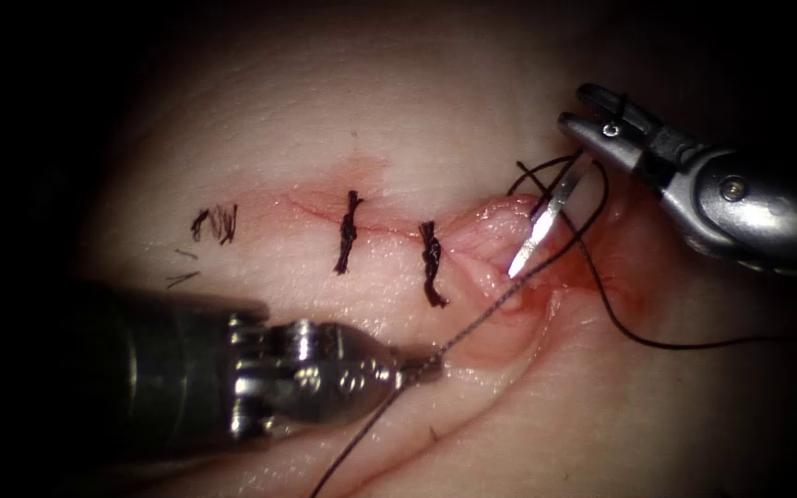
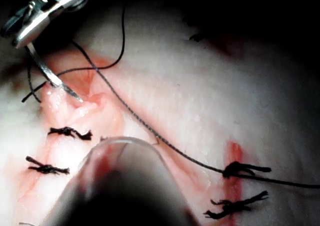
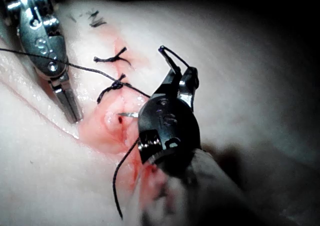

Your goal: Wound Closure

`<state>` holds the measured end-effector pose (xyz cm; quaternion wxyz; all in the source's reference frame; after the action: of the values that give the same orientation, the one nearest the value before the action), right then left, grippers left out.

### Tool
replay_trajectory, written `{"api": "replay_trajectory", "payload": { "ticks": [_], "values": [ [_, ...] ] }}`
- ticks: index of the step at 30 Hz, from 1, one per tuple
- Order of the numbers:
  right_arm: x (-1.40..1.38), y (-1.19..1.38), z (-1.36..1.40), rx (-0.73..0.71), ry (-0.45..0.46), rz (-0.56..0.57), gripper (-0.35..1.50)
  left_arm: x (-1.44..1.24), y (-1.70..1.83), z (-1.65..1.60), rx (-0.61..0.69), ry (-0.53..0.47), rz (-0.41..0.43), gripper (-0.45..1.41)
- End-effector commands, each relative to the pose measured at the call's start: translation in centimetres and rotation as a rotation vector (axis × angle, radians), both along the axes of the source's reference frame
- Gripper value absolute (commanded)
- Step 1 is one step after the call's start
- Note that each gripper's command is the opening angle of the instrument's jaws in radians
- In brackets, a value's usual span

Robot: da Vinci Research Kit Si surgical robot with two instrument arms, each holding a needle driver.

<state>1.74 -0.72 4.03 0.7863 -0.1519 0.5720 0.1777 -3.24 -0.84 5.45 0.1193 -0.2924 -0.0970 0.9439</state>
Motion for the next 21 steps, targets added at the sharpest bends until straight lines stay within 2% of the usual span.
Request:
{"api": "replay_trajectory", "payload": {
  "ticks": [1, 7, 21],
  "values": [
    [0.07, 0.06, 0.02, -0.007, -0.002, -0.001, -0.35, -0.05, 0.01, 0.05, -0.001, -0.001, 0.001, -0.25],
    [0.08, 0.08, 0.04, -0.028, -0.012, -0.003, -0.35, -0.05, 0.01, 0.05, -0.002, -0.001, 0.001, -0.25],
    [0.23, -0.33, 0.37, -0.049, -0.047, -0.045, -0.35, -0.04, 0.01, 0.04, 0.003, 0.0, -0.004, -0.25]
  ]
}}
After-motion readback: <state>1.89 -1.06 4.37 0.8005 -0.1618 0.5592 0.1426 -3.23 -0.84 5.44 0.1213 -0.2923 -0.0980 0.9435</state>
